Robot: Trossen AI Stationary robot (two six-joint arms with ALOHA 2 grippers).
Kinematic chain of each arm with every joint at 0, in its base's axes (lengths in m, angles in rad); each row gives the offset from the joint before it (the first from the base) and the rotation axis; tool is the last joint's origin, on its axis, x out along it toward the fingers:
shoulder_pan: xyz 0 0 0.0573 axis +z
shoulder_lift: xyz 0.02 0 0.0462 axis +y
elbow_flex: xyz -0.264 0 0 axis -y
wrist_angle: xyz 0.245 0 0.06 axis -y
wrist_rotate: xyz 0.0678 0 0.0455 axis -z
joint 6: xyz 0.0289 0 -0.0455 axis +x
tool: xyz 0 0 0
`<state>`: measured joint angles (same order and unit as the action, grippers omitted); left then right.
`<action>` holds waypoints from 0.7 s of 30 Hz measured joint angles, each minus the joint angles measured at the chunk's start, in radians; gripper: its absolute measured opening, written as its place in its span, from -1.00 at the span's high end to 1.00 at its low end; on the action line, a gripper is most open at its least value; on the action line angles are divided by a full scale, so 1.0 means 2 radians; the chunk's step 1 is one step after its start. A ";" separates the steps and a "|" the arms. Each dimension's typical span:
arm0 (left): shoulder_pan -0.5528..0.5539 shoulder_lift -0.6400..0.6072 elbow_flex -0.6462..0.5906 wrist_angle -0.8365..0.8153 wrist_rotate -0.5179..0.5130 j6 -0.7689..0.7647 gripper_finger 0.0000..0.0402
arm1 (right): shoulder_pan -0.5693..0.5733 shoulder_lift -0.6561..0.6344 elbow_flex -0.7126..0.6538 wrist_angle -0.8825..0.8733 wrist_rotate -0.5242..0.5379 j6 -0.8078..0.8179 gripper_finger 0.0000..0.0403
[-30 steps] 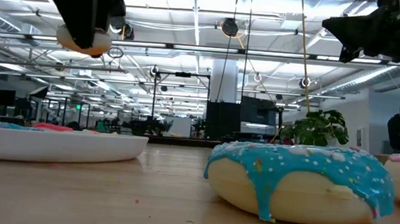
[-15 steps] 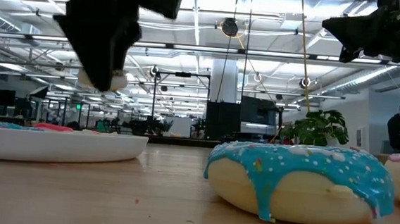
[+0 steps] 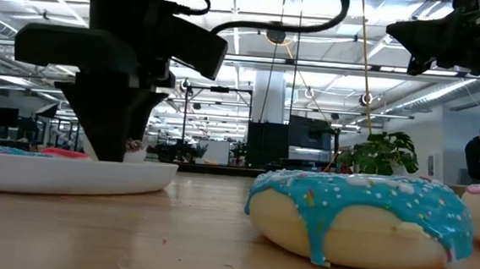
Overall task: Pick & Place donuts
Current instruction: Put the small brown donut on the white plate
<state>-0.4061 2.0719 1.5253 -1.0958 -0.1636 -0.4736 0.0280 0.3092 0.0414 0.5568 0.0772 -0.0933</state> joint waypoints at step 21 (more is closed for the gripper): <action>0.002 -0.001 -0.031 -0.003 0.018 -0.011 -0.51 | 0.000 0.000 0.000 0.000 0.000 0.000 1.00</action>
<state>-0.4016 2.0697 1.4628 -1.1015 -0.1271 -0.4964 0.0280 0.3092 0.0414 0.5568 0.0772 -0.0940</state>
